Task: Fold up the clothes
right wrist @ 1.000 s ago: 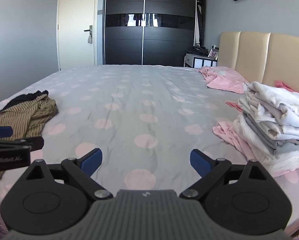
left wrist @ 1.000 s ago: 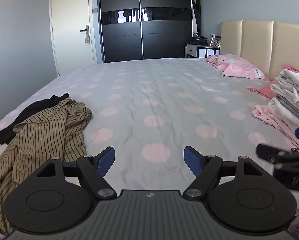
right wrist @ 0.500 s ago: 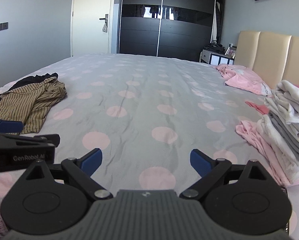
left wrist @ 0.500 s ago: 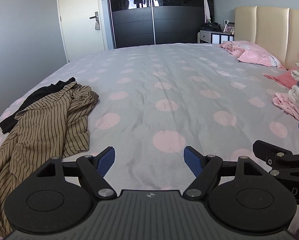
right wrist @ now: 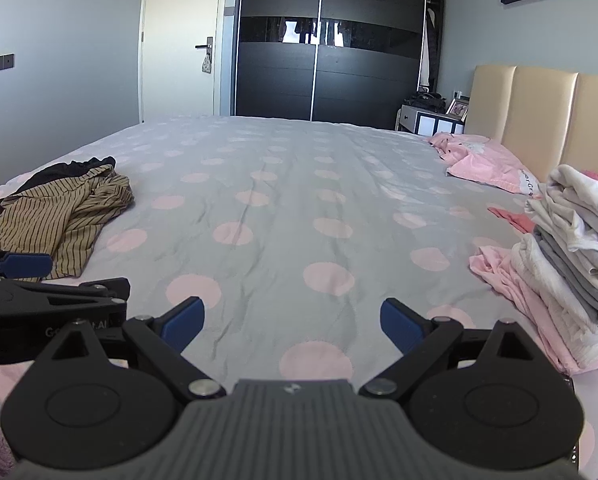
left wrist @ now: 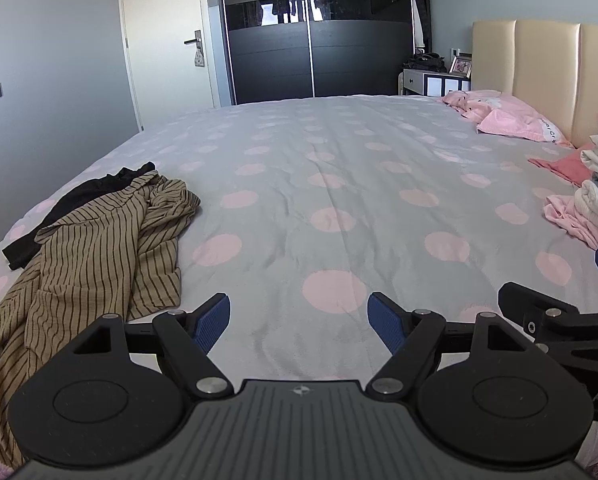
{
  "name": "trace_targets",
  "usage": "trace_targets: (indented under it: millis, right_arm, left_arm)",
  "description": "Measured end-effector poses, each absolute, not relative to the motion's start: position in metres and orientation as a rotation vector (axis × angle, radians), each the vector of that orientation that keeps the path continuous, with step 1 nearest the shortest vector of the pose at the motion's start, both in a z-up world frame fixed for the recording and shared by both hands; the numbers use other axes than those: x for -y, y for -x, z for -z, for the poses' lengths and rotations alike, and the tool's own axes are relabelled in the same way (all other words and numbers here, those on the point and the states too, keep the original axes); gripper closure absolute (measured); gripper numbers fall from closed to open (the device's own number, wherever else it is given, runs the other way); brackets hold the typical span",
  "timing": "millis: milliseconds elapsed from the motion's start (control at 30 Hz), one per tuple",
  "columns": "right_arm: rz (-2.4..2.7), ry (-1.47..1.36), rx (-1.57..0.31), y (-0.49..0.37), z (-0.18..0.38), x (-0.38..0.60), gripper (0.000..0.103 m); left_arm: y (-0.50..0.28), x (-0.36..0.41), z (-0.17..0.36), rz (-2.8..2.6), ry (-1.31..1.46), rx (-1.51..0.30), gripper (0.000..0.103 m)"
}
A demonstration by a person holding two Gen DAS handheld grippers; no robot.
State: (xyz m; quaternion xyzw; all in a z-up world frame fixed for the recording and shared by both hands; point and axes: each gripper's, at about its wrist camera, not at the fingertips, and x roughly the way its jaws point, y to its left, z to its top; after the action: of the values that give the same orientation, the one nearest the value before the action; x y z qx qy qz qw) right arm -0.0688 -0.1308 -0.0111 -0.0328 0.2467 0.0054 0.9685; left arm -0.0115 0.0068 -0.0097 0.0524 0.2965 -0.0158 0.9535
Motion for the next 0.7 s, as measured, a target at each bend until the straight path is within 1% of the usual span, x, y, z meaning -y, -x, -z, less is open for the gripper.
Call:
trace_targets:
  millis: [700]
  right_arm:
    - [-0.011, 0.068, -0.484, 0.0722, 0.0080, 0.1291, 0.007]
  left_arm:
    - [0.0121, -0.0074, 0.0071, 0.030, -0.102, -0.614, 0.028]
